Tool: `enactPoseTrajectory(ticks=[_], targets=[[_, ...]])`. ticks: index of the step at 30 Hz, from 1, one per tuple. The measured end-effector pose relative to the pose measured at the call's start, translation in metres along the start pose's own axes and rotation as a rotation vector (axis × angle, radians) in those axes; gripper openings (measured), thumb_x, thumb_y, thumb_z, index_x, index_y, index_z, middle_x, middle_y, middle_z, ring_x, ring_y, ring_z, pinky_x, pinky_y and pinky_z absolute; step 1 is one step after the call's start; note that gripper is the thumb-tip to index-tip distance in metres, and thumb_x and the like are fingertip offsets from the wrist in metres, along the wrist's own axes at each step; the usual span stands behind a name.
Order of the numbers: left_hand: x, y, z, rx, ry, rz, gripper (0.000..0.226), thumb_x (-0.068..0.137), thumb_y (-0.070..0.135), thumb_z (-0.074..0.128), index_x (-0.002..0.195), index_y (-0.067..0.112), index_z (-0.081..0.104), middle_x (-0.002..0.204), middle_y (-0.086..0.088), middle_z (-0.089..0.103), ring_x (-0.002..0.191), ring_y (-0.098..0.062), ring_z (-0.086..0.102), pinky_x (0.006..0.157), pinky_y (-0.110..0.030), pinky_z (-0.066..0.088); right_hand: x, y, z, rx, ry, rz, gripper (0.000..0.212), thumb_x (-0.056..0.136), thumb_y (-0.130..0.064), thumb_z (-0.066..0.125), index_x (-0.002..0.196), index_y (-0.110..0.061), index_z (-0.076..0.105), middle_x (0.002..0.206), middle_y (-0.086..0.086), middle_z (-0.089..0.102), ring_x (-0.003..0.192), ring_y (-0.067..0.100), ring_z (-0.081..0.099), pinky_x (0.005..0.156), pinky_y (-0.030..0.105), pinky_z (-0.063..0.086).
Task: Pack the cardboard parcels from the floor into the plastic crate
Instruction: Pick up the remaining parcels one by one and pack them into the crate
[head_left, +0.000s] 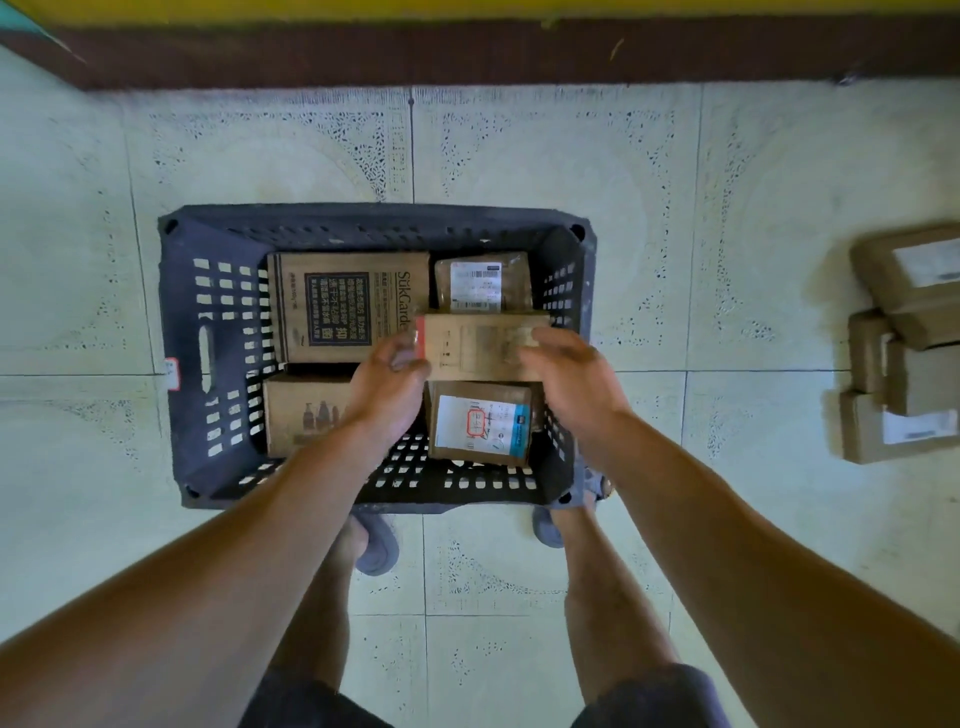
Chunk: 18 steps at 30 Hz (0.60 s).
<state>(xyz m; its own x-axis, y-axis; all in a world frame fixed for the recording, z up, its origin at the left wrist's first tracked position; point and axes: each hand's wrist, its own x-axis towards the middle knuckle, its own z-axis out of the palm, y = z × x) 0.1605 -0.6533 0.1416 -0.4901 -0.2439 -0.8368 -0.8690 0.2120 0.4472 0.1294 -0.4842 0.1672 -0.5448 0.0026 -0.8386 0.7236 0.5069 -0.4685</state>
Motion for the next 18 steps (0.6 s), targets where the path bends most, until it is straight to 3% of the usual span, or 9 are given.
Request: enactPoseTrajectory(ticks=[2, 4, 6, 8, 10, 14, 18], targets=[[-0.031, 0.016, 0.006, -0.021, 0.002, -0.001, 0.029, 0.097, 0.014, 0.053, 0.126, 0.015, 0.056, 0.119, 0.003, 0.06, 0.099, -0.011, 0.06, 0.073, -0.019, 0.045, -0.03, -0.011, -0.026, -0.036, -0.035, -0.021, 0.019, 0.099, -0.027, 0.047, 0.108, -0.02, 0.062, 0.103, -0.002, 0.062, 0.09, 0.019, 0.064, 0.077, 0.034, 0.053], [-0.067, 0.037, 0.012, -0.051, -0.02, -0.005, 0.029, 0.097, 0.017, 0.052, 0.126, 0.019, 0.058, 0.13, 0.0, 0.058, 0.107, -0.014, 0.059, 0.09, -0.034, 0.05, -0.062, -0.02, -0.057, -0.015, -0.043, 0.015, 0.02, 0.097, -0.024, 0.048, 0.097, -0.015, 0.065, 0.103, 0.013, 0.067, 0.092, 0.029, 0.064, 0.085, 0.045, 0.053], [-0.11, 0.061, 0.017, -0.118, -0.033, -0.003, 0.022, 0.096, 0.018, 0.054, 0.117, 0.025, 0.059, 0.129, -0.002, 0.058, 0.111, -0.018, 0.059, 0.1, -0.045, 0.047, -0.096, -0.026, -0.092, 0.005, -0.046, 0.054, 0.017, 0.095, -0.021, 0.05, 0.096, -0.015, 0.066, 0.107, 0.013, 0.065, 0.095, 0.029, 0.062, 0.094, 0.048, 0.048], [-0.154, 0.087, 0.019, -0.085, -0.05, 0.05, 0.016, 0.097, 0.022, 0.053, 0.111, 0.029, 0.059, 0.125, -0.002, 0.06, 0.111, -0.018, 0.059, 0.101, -0.045, 0.047, -0.124, -0.025, -0.129, -0.004, -0.045, 0.054, 0.024, 0.096, -0.021, 0.051, 0.114, -0.011, 0.064, 0.119, 0.011, 0.063, 0.109, 0.031, 0.06, 0.098, 0.044, 0.047], [-0.193, 0.108, 0.02, -0.028, -0.074, 0.118, 0.024, 0.099, 0.023, 0.05, 0.121, 0.024, 0.06, 0.129, 0.001, 0.06, 0.115, -0.015, 0.058, 0.104, -0.042, 0.045, -0.152, -0.024, -0.164, 0.022, 0.016, 0.042, 0.031, 0.095, -0.026, 0.055, 0.123, -0.017, 0.062, 0.128, 0.005, 0.062, 0.116, 0.029, 0.057, 0.102, 0.041, 0.044], [-0.272, 0.145, 0.012, 0.01, -0.11, 0.257, 0.031, 0.1, 0.027, 0.048, 0.129, 0.024, 0.059, 0.129, 0.011, 0.057, 0.116, -0.009, 0.054, 0.107, -0.032, 0.039, -0.223, -0.02, -0.224, 0.146, 0.133, -0.006, 0.027, 0.092, -0.022, 0.059, 0.119, -0.02, 0.064, 0.128, 0.005, 0.062, 0.119, 0.024, 0.054, 0.107, 0.047, 0.04], [-0.331, 0.156, 0.017, -0.092, -0.135, 0.276, 0.029, 0.098, 0.024, 0.05, 0.125, 0.021, 0.062, 0.124, 0.005, 0.064, 0.106, -0.011, 0.061, 0.103, -0.036, 0.044, -0.3, -0.004, -0.253, 0.201, 0.274, -0.061, 0.031, 0.089, -0.028, 0.06, 0.119, -0.022, 0.065, 0.126, 0.001, 0.063, 0.119, 0.024, 0.055, 0.107, 0.049, 0.041]])
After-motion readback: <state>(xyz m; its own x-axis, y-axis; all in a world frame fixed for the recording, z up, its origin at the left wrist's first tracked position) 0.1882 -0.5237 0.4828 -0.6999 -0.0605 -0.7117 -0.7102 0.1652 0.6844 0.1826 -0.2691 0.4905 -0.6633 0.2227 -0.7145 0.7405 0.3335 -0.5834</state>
